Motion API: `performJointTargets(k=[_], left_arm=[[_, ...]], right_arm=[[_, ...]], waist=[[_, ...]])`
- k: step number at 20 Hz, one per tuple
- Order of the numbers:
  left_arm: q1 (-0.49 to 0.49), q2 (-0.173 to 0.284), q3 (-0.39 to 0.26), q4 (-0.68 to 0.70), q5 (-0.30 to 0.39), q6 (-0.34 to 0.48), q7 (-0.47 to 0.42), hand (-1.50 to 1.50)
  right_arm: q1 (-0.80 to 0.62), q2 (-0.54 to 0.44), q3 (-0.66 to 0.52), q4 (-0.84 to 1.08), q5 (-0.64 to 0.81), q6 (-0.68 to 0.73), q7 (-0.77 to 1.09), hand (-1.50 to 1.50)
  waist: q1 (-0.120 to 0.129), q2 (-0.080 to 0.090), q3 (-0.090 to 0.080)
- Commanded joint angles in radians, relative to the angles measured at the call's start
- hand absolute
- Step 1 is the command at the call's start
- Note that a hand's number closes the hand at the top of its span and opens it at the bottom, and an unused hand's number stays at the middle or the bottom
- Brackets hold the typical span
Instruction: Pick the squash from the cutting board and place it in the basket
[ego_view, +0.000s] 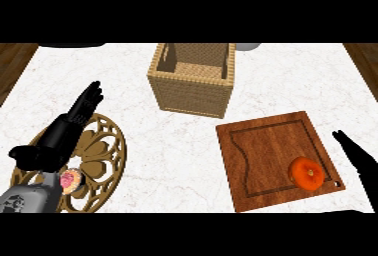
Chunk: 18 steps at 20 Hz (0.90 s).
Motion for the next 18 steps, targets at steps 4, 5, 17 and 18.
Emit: performJointTargets(k=[4, 5, 17, 18], left_arm=[[-0.031, -0.029, 0.013, -0.019, -0.025, -0.016, 0.054, 0.00], [-0.011, -0.025, 0.036, 0.020, -0.034, -0.029, 0.004, 0.00], [-0.024, -0.046, 0.083, -0.041, -0.031, -0.089, 0.082, 0.00], [0.011, -0.082, 0.052, 0.028, -0.090, -0.066, -0.035, 0.00]], right_arm=[[-0.090, 0.028, 0.026, 0.127, 0.104, 0.015, 0.019, -1.50], [-0.041, 0.071, 0.077, 0.013, 0.133, 0.042, 0.095, -1.50], [-0.101, 0.110, 0.052, 0.237, 0.226, -0.029, -0.008, -1.50], [-0.109, 0.129, 0.073, 0.192, 0.236, 0.005, 0.050, -1.50]], waist=[[0.004, 0.001, 0.000], [0.001, 0.000, 0.000], [0.003, 0.000, 0.000], [0.002, 0.001, 0.000]])
